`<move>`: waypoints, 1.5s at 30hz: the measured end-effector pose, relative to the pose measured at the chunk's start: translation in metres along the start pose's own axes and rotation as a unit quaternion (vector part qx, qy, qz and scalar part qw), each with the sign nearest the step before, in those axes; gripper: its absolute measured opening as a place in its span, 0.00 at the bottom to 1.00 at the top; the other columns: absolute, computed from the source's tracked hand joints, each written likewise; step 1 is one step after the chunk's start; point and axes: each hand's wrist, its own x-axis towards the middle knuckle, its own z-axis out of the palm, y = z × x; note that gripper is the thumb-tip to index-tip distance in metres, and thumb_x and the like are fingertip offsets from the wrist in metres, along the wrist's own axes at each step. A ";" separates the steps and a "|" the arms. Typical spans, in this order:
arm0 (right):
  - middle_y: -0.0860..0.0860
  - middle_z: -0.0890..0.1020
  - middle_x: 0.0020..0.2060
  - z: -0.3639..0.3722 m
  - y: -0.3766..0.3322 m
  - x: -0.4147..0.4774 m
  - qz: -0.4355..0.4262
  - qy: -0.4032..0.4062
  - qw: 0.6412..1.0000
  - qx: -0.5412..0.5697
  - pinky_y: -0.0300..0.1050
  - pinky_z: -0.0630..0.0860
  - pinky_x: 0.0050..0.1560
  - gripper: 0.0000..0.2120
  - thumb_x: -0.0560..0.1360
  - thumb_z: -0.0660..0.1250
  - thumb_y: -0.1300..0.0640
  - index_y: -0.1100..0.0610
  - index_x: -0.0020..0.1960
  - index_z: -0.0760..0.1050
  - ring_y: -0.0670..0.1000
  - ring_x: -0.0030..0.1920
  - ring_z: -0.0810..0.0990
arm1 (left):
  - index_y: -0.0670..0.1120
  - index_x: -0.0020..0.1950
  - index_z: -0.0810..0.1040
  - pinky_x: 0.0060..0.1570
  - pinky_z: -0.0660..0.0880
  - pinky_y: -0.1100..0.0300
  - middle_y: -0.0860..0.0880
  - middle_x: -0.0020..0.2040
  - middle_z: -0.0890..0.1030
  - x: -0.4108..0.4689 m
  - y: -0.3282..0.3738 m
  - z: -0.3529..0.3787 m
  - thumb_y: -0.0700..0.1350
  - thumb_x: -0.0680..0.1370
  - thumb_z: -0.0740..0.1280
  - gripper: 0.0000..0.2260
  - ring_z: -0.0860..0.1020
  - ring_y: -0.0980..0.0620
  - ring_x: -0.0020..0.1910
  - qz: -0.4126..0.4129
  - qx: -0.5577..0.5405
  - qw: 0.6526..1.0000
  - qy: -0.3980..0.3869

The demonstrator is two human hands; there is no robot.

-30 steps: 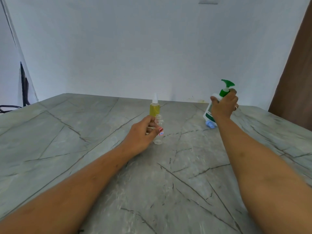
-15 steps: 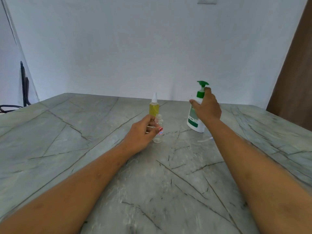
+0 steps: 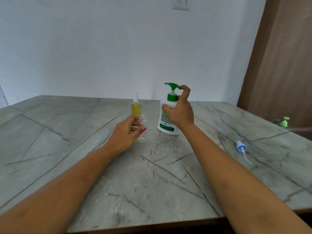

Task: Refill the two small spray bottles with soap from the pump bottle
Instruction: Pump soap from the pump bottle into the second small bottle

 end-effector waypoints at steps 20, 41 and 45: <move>0.49 0.75 0.50 0.010 -0.014 -0.011 -0.076 0.047 0.993 -0.070 0.43 0.77 0.39 0.37 0.70 0.69 0.53 0.41 0.69 0.50 0.50 0.40 0.76 | 0.44 0.62 0.70 0.48 0.73 0.63 0.46 0.58 0.78 -0.001 0.007 0.001 0.47 0.77 0.65 0.15 0.77 0.53 0.50 -0.008 0.015 0.999 0.030; 0.46 0.74 0.45 0.024 -0.045 -0.019 -0.009 0.033 0.996 -0.079 0.44 0.72 0.35 0.42 0.62 0.71 0.50 0.42 0.67 0.48 0.54 0.45 0.72 | 0.48 0.62 0.69 0.31 0.65 0.77 0.56 0.53 0.73 0.007 -0.013 0.003 0.51 0.77 0.64 0.16 0.73 0.60 0.45 -0.030 0.033 0.998 0.049; 0.47 0.73 0.48 0.025 -0.044 -0.022 -0.020 0.035 0.997 -0.067 0.44 0.71 0.34 0.43 0.61 0.70 0.50 0.43 0.68 0.48 0.54 0.47 0.70 | 0.48 0.63 0.69 0.36 0.66 0.77 0.57 0.52 0.72 0.007 -0.013 0.003 0.52 0.76 0.64 0.17 0.73 0.60 0.46 -0.034 0.038 0.997 0.054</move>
